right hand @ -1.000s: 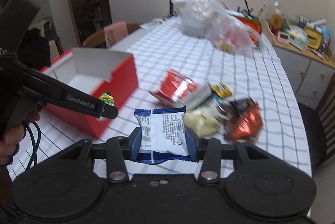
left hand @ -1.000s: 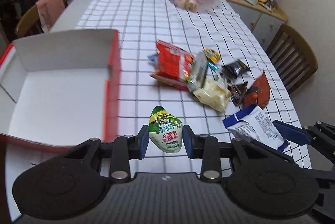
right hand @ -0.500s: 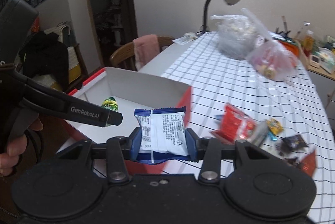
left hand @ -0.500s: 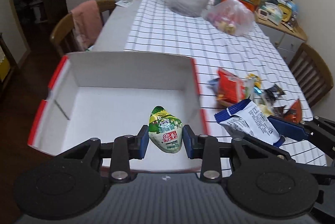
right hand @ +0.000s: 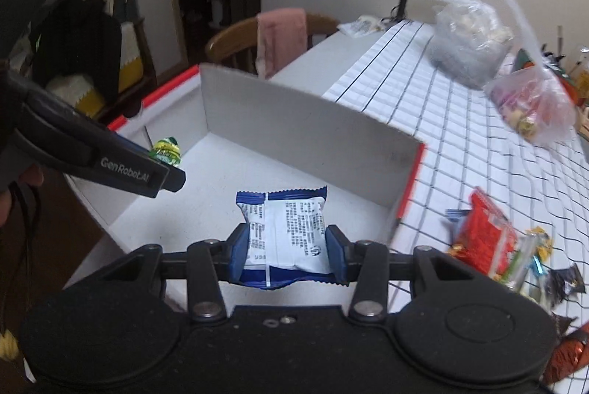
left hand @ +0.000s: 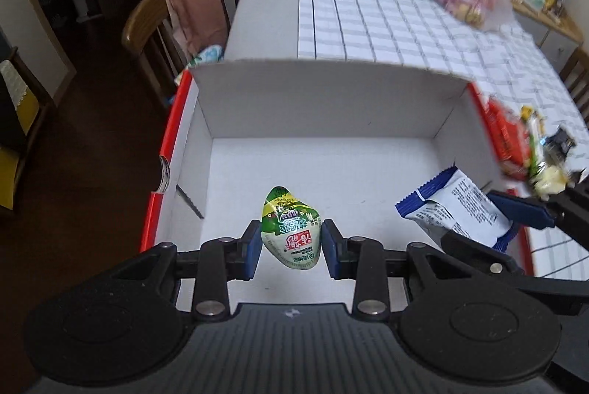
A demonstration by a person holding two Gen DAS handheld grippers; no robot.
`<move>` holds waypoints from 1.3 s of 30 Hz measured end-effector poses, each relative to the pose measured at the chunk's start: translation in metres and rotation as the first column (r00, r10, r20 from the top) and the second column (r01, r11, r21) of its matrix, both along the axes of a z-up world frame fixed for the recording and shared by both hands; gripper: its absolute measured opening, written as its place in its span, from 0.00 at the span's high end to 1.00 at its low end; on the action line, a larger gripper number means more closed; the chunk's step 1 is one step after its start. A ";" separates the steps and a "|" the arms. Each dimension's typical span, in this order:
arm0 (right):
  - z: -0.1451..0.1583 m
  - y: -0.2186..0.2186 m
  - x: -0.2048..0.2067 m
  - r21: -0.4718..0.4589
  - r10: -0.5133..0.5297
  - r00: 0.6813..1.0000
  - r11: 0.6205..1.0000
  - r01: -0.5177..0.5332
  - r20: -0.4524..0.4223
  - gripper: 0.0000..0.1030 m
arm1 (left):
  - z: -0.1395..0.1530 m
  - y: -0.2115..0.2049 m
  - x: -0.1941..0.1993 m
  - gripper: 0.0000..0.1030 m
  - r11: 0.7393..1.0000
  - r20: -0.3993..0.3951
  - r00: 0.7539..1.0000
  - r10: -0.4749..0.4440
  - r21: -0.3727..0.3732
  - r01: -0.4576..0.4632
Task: Organize snacks
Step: 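Carry the biscuit packet in the right gripper into the box while the left gripper drops the green pouch there, then withdraw both open grippers from the box back to the snack pile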
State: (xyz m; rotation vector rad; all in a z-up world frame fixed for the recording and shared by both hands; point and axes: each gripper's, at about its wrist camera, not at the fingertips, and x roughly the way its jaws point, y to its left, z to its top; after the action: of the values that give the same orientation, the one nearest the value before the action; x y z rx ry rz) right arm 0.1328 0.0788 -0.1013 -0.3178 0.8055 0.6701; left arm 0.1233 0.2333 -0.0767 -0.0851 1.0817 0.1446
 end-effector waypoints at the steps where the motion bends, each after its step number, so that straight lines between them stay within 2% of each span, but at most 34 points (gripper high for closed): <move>1: -0.004 0.004 0.004 -0.007 0.000 1.000 1.000 0.000 -0.017 0.59 | -0.004 0.002 0.003 0.67 1.000 -0.014 1.000 -0.007 0.003 0.007; 7: -0.029 0.025 0.022 -0.082 0.006 0.993 0.997 -0.015 -0.116 0.59 | -0.029 0.005 0.017 0.67 0.998 -0.098 0.993 -0.065 0.017 0.067; 15: -0.048 0.037 0.023 -0.151 0.014 0.987 0.988 -0.039 -0.162 0.58 | -0.051 0.001 0.018 0.67 0.994 -0.165 0.982 -0.092 0.042 0.100; 23: -0.051 0.038 0.027 -0.151 0.007 0.981 0.988 -0.037 -0.193 0.59 | -0.059 -0.001 0.020 0.66 0.992 -0.195 0.975 -0.104 0.055 0.116; 27: -0.047 0.036 0.026 -0.136 0.007 0.980 0.990 -0.034 -0.197 0.57 | -0.057 -0.001 0.018 0.65 0.993 -0.185 0.978 -0.097 0.052 0.108; 30: -0.039 0.032 0.024 -0.112 0.004 0.982 0.993 -0.026 -0.188 0.53 | -0.054 0.000 0.014 0.58 0.994 -0.170 0.981 -0.093 0.041 0.101; 39: -0.001 0.002 0.012 0.020 -0.034 0.986 0.999 0.038 -0.161 0.42 | -0.024 -0.001 -0.004 0.58 0.997 -0.073 0.994 -0.079 0.021 0.081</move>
State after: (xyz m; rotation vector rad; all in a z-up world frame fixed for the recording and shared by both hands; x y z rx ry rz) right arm 0.1447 0.0809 -0.1026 -0.2297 0.9548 0.6765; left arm 0.1192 0.2319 -0.1003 -0.0152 1.1532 0.0891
